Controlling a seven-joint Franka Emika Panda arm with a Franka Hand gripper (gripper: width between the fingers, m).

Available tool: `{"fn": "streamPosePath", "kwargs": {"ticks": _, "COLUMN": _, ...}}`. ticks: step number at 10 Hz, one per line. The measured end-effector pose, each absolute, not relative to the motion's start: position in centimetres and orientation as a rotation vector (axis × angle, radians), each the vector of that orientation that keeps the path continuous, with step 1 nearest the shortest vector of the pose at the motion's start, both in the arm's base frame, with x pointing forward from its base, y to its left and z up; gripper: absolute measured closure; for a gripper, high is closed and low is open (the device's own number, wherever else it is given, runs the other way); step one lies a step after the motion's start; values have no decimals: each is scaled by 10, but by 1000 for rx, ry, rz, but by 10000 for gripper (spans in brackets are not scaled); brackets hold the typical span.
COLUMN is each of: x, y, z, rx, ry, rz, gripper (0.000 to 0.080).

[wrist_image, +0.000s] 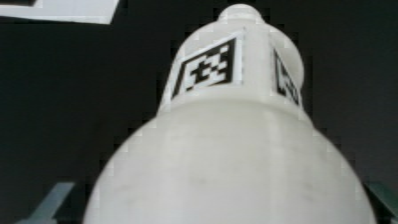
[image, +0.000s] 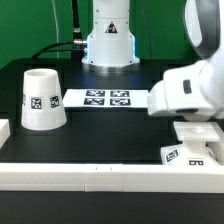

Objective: Assemble lamp

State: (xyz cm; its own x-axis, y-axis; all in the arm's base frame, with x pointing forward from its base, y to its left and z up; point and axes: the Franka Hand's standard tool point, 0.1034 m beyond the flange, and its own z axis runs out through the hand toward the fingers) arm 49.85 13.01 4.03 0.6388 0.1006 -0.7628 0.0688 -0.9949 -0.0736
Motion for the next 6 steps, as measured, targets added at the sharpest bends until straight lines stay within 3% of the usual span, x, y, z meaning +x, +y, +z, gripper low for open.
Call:
{"fn": "streamPosePath", "kwargs": {"ticks": 2, "x": 522, "y": 121, "z": 76, "rx": -2813, "ry": -209, "rz": 1225, "gripper": 223}}
{"fn": "streamPosePath", "kwargs": {"ticks": 6, "x": 532, "y": 121, "z": 76, "rx": -2845, "ry": -219, "rz": 1135, "gripper": 223}}
